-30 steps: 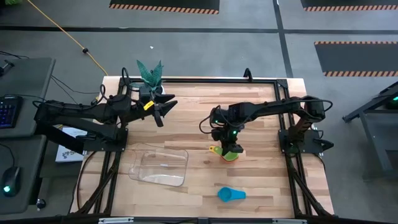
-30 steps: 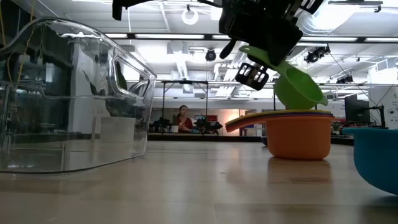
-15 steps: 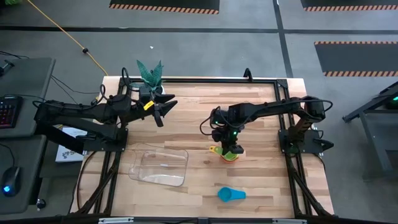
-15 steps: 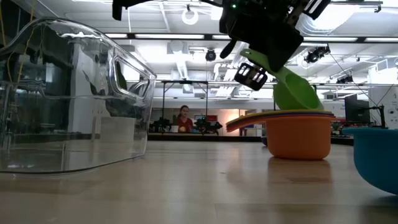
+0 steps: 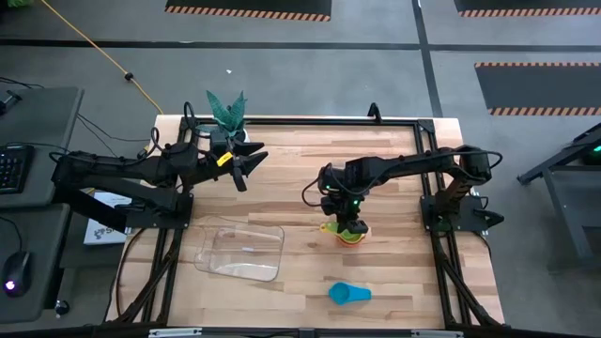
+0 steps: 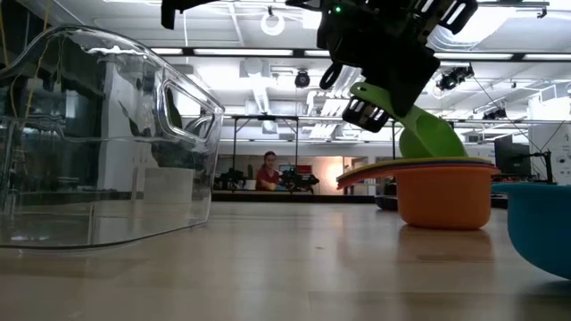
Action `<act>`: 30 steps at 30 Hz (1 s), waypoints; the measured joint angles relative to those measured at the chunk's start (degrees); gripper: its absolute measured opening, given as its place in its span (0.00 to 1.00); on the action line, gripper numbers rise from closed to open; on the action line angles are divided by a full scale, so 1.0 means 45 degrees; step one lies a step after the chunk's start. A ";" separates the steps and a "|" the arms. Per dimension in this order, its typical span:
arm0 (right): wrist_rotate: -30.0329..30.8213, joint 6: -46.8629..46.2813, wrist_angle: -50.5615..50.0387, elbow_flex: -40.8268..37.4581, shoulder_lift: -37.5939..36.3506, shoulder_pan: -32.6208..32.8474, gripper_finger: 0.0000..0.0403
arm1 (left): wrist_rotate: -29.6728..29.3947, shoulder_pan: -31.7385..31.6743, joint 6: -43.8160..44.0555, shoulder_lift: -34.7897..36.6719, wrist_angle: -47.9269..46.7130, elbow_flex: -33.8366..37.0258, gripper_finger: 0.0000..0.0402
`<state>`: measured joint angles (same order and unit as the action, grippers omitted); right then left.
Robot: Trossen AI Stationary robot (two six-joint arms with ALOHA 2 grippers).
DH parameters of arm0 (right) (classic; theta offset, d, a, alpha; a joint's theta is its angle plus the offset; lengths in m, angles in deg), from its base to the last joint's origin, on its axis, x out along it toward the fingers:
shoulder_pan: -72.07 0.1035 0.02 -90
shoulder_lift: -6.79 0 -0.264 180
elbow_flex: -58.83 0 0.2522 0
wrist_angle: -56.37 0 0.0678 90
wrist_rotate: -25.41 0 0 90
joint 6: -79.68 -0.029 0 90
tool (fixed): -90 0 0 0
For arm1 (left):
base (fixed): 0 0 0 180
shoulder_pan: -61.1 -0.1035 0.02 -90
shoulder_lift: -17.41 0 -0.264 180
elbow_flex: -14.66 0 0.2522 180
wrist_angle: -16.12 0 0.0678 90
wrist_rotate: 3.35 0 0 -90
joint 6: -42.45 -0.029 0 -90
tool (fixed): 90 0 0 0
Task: Nest measuring cups in basket
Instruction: Stack the green measuring cup on top of the yellow measuring cup
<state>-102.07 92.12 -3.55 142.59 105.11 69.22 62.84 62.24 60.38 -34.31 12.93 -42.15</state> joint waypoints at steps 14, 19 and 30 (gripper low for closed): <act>-0.1029 -0.0328 -0.0565 0.0397 -0.0005 -0.0037 0.01 | 0.0005 0.0000 -0.0005 0.0000 -0.0005 0.0000 0.39; -0.1026 -0.0437 -0.1622 0.1183 -0.0015 -0.0037 0.00 | 0.0005 0.0000 -0.0005 0.0000 -0.0073 0.0000 0.39; -0.1712 -0.1125 -0.2983 0.1339 0.0776 -0.0037 0.00 | 0.0005 0.0000 -0.0003 -0.0001 -0.0081 0.0000 0.39</act>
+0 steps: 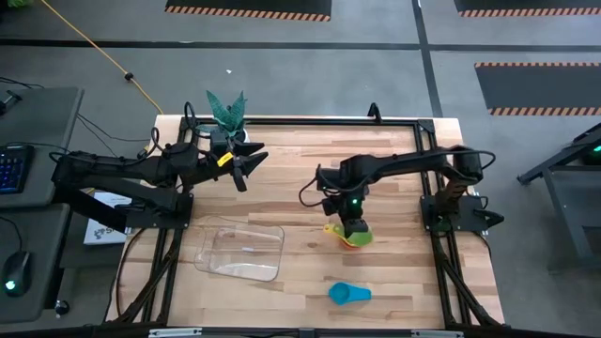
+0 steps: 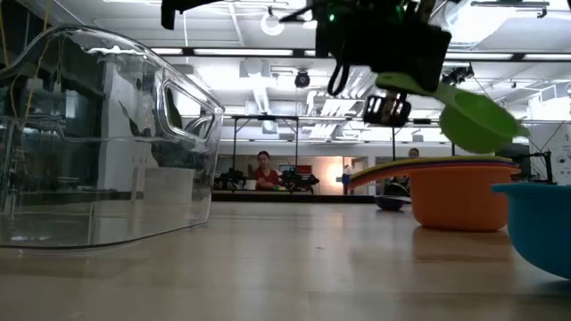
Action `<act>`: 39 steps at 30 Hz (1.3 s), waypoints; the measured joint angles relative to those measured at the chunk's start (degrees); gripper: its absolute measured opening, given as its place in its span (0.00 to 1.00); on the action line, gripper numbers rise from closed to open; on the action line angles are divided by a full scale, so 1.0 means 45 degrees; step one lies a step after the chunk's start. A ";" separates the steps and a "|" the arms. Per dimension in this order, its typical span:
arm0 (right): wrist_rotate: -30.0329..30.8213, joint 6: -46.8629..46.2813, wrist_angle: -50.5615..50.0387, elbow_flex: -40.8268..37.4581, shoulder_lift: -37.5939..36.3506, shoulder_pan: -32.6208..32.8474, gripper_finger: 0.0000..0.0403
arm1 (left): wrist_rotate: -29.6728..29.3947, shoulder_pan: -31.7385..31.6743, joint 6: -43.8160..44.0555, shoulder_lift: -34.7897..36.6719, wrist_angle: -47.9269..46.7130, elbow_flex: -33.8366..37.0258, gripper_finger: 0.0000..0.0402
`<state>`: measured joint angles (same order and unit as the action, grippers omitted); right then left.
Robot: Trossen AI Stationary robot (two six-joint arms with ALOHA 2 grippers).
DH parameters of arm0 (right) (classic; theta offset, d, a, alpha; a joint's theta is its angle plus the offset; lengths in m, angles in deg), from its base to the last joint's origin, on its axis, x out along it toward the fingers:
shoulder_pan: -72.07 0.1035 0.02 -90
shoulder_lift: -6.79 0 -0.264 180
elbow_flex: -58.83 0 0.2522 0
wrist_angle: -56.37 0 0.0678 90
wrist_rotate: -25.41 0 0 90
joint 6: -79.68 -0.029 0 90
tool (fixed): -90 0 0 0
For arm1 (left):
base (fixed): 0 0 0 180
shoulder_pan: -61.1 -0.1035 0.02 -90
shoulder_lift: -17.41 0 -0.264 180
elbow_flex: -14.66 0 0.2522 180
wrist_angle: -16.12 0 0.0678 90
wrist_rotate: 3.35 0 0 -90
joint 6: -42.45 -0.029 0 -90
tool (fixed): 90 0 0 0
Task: Nest measuring cups in basket
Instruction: Stack the green measuring cup on top of the yellow measuring cup
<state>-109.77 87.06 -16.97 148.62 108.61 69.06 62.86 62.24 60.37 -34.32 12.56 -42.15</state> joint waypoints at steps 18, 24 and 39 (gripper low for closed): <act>-0.0405 0.0005 0.0204 -0.0004 0.0943 -0.0106 0.02 | 0.0010 0.0000 0.0005 -0.0003 -0.0011 0.0000 0.39; 0.0232 -0.0692 0.0220 -0.0004 0.0943 -0.0078 0.17 | 0.0010 0.0000 0.0008 0.0001 -0.0016 0.0000 0.39; 0.1302 -0.1207 0.0162 -0.0004 0.0832 -0.0517 0.52 | 0.0010 0.0000 -0.0001 0.0001 -0.0021 0.0000 0.39</act>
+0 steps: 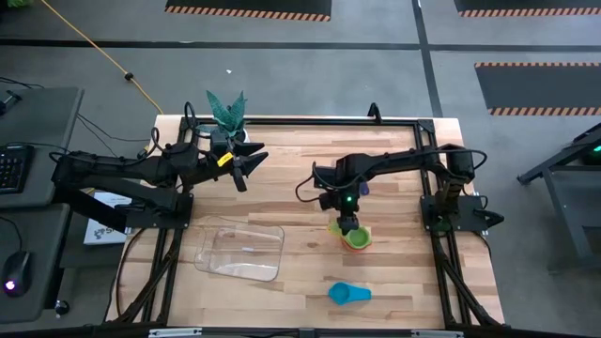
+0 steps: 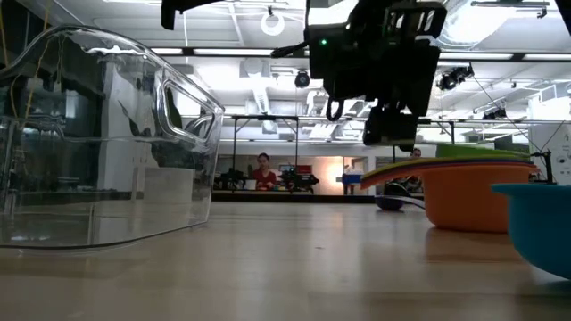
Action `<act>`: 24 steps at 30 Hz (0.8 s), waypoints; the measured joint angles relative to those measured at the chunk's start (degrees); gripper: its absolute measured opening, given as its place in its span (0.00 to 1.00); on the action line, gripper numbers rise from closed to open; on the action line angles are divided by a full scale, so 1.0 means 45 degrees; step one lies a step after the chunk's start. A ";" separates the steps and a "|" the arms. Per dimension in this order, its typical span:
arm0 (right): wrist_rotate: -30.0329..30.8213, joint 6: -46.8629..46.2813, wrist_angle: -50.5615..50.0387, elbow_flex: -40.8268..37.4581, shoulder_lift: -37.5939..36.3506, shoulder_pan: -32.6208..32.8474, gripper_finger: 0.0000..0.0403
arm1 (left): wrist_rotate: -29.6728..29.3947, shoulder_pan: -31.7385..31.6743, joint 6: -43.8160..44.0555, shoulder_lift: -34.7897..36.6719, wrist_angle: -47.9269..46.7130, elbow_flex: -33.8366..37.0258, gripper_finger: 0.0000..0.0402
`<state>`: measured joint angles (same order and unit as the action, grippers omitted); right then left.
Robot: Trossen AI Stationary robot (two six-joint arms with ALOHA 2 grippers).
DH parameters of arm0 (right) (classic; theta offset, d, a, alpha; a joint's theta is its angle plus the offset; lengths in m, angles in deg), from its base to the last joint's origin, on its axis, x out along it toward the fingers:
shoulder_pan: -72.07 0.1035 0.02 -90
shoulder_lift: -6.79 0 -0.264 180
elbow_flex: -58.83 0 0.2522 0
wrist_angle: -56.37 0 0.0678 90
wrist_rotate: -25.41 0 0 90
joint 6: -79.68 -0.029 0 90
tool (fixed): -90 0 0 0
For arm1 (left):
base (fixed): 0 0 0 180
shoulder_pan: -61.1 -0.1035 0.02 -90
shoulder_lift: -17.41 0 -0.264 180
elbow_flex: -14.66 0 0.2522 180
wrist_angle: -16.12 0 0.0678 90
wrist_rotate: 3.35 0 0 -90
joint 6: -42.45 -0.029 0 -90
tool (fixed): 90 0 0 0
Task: Nest measuring cups in basket
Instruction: Stack the green measuring cup on top of the yellow measuring cup, then stack the light blue measuring cup on top of the green measuring cup
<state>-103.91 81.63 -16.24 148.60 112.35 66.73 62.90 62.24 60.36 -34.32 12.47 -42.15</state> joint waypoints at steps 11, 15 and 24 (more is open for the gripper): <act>0.1140 -0.0104 -0.0026 0.0000 -0.0018 -0.0798 0.54 | 0.0000 0.0005 -0.0010 0.0001 -0.0005 0.0000 0.39; 0.1737 0.0164 -0.0114 0.0000 -0.0446 -0.1198 0.54 | 0.0000 0.0005 -0.0010 -0.0003 -0.0010 0.0000 0.39; 0.3620 -0.1415 0.3005 -0.2328 -0.3816 -0.1767 0.54 | 0.0000 0.0005 0.0000 -0.0004 -0.0010 0.0000 0.39</act>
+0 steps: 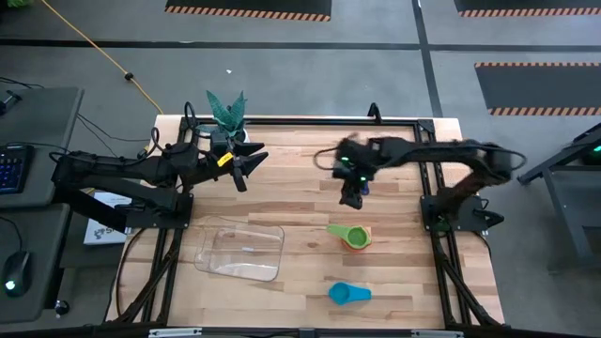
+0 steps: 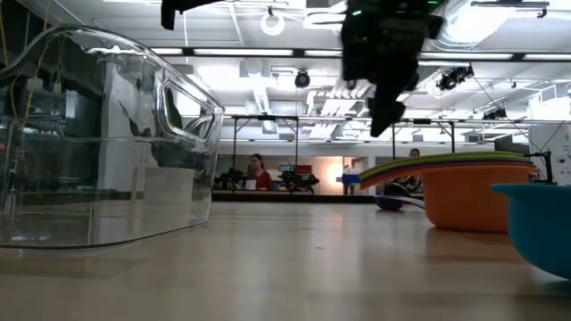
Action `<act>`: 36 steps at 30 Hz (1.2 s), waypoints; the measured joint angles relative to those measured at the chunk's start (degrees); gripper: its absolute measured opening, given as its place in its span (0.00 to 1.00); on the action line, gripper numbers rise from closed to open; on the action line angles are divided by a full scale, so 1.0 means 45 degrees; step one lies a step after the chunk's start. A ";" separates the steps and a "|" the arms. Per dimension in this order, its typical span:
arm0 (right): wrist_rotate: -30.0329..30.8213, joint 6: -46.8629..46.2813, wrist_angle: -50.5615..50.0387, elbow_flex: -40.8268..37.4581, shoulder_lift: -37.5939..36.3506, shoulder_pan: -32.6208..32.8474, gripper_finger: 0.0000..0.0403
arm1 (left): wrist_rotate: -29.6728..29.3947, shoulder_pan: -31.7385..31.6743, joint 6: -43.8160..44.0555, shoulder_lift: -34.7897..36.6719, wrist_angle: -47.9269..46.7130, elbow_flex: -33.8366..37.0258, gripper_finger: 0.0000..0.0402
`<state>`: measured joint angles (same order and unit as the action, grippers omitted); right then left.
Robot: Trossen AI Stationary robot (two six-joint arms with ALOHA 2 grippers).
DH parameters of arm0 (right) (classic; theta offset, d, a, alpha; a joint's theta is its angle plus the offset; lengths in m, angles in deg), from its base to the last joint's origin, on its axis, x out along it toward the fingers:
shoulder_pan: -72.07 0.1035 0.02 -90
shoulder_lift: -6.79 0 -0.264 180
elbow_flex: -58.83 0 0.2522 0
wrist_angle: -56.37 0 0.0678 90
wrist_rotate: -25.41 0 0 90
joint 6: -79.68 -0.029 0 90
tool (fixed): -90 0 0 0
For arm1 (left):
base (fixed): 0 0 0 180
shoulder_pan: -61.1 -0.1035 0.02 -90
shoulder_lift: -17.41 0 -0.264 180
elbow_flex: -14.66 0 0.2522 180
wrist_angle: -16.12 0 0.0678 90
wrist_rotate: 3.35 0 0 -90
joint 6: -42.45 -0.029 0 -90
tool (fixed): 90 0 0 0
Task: Nest measuring cups in basket
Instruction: Stack the light blue measuring cup on top of the green measuring cup
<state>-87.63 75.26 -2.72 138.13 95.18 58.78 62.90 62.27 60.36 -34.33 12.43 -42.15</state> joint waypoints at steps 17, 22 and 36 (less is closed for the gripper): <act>0.5121 -0.9653 1.1361 -0.9655 -0.8994 0.1239 0.54 | -0.0005 -0.0034 -0.0015 0.0000 -0.0326 0.0000 0.39; 0.5174 -0.9355 1.1347 -0.9416 -0.8889 0.1239 0.54 | -0.0005 -0.0034 -0.0015 0.0000 -0.0287 0.0000 0.39; 0.5213 -0.8916 1.1273 -0.9169 -0.8579 0.1234 0.54 | -0.0005 -0.0039 -0.0015 0.0000 -0.0306 0.0000 0.39</act>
<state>-64.17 35.14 48.01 96.87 56.57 64.34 62.88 62.09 60.30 -34.33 11.05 -42.15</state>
